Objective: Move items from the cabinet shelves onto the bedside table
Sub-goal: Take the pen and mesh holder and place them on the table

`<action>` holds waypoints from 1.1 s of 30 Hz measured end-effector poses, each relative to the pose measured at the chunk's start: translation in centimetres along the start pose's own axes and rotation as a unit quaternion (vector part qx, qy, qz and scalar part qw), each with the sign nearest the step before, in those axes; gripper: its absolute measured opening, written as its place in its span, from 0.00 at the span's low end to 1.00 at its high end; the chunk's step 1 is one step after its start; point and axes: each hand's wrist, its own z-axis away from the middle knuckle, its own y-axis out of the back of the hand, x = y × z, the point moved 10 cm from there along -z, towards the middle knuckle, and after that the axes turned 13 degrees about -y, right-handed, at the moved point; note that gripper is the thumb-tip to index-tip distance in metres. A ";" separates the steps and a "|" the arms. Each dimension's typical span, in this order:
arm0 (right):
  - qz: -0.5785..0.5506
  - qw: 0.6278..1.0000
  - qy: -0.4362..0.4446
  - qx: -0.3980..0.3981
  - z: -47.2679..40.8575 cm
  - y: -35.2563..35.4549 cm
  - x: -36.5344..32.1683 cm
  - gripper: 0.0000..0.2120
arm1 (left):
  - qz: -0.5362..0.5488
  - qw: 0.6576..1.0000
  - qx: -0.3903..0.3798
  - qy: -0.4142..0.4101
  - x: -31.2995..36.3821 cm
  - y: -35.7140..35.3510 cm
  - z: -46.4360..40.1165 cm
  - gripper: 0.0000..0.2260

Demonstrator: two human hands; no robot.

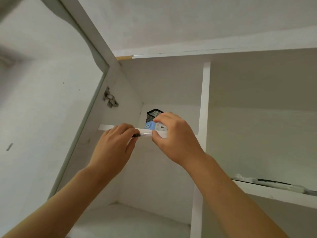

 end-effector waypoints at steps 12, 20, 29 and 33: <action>0.093 0.991 -0.069 -0.063 -7.8 -3.1 3.3 0.17 | -0.005 0.997 -0.051 0.058 -5.3 -3.4 -2.8 0.14; 0.096 0.983 -0.109 -0.113 -10.1 -6.0 5.6 0.30 | 0.023 0.996 0.043 0.078 -6.5 -4.2 -1.5 0.12; 0.123 0.975 -0.131 -0.132 -11.3 -7.4 7.1 0.28 | 0.029 0.993 0.084 0.076 -6.6 -5.1 -0.9 0.09; 0.106 0.971 -0.158 -0.143 -11.2 -7.7 8.1 0.34 | 0.029 0.992 0.093 0.076 -6.3 -5.0 -0.9 0.05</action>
